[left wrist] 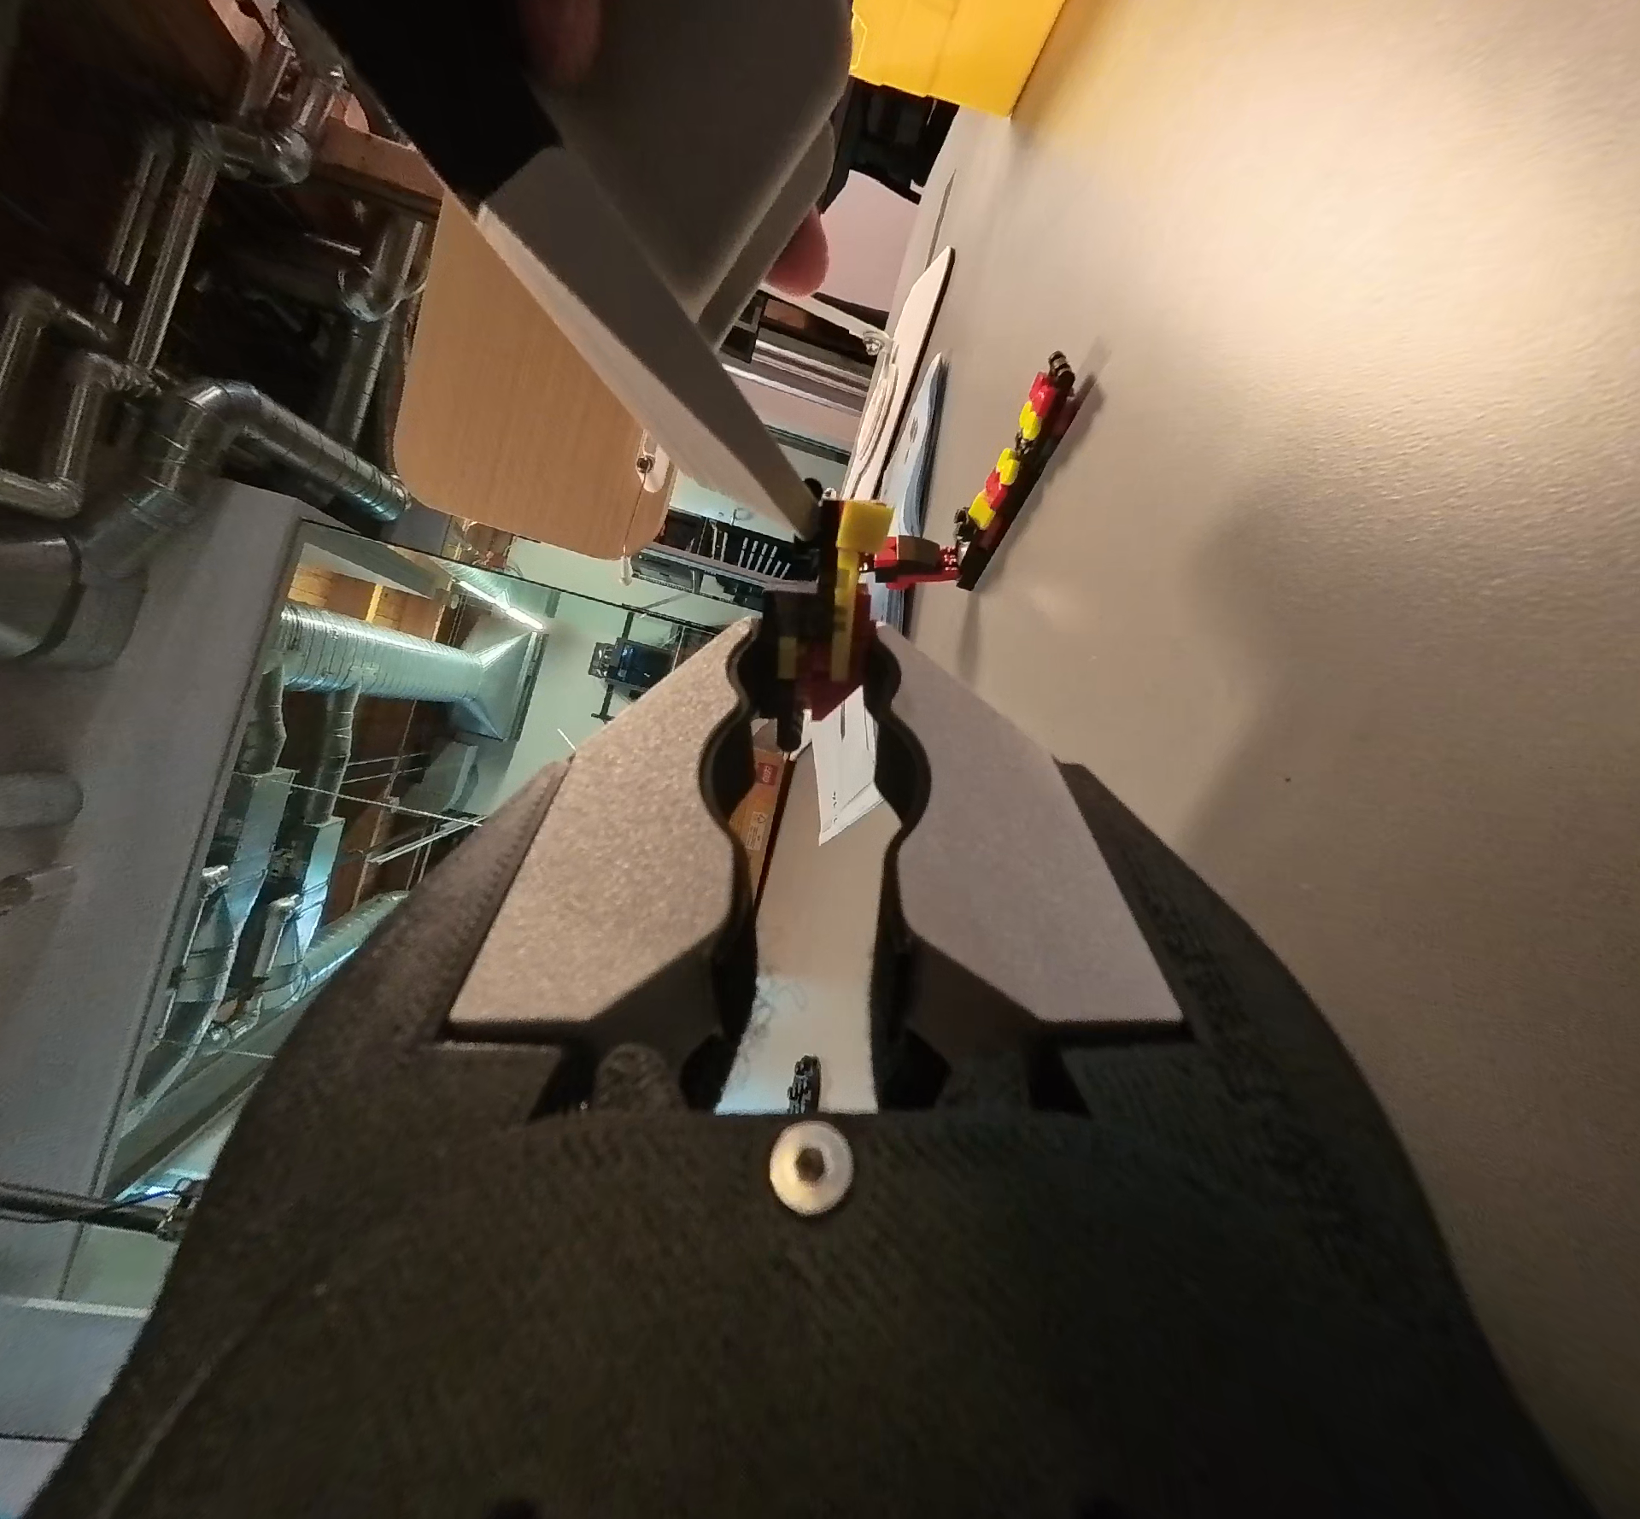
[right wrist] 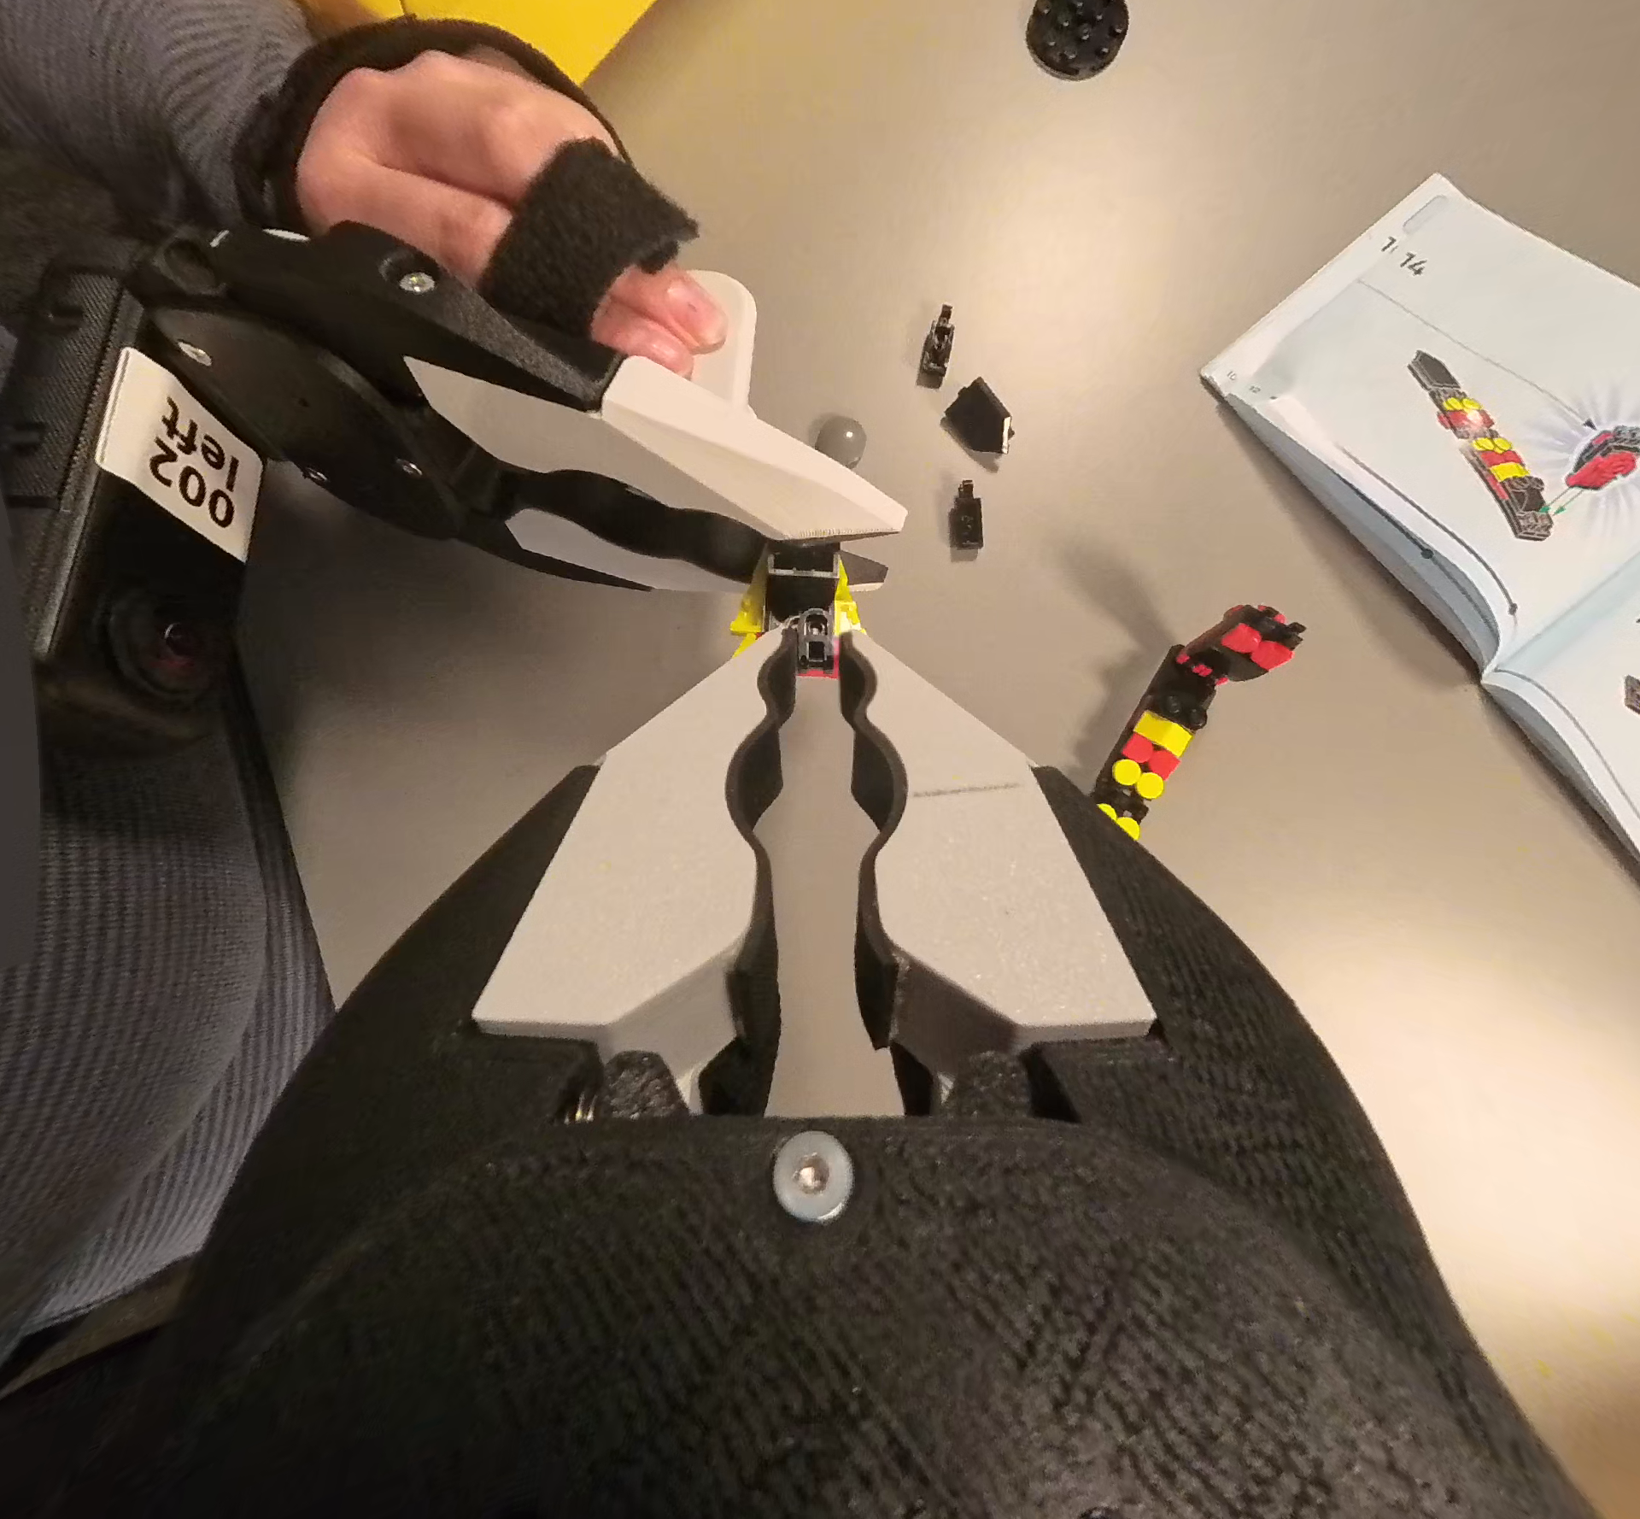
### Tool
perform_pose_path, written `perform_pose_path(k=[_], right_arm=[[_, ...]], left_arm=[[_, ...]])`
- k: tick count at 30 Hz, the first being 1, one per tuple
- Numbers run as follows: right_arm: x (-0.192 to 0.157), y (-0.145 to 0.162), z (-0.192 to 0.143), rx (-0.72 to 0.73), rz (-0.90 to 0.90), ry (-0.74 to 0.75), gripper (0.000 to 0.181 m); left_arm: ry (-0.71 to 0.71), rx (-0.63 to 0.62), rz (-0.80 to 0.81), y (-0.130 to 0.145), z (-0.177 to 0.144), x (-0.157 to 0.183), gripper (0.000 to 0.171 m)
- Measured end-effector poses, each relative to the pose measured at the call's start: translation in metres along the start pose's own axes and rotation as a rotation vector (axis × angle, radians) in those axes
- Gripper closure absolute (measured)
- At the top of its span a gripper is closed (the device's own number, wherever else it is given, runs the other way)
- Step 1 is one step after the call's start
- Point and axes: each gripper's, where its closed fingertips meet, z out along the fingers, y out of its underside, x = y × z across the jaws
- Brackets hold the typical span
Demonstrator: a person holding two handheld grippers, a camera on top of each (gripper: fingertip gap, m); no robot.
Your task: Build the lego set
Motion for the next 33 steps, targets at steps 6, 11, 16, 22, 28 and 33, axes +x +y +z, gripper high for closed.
perform_pose_path(k=[6,11,16,22,28,33], right_arm=[[0.001,0.0,0.0,0.008,0.005,0.009,0.172],[0.002,0.0,-0.002,0.019,0.003,0.027,0.166],[0.006,0.0,-0.007,0.057,-0.174,0.134,0.144],[0.002,0.002,0.0,0.006,-0.773,0.48,0.129],[-0.001,-0.001,0.007,0.046,-0.932,0.604,0.143],[0.002,0.002,0.011,0.025,-0.957,0.619,0.153]], left_arm=[[0.001,0.003,0.004,-0.001,0.0,0.0,0.152],[0.001,0.003,0.006,-0.001,-0.001,0.0,0.152],[0.003,-0.007,-0.009,0.002,0.0,-0.001,0.151],[0.012,-0.014,-0.022,0.003,0.0,0.0,0.152],[0.019,-0.015,-0.025,0.003,0.0,0.001,0.151],[0.021,-0.012,-0.021,0.002,-0.001,0.001,0.152]])
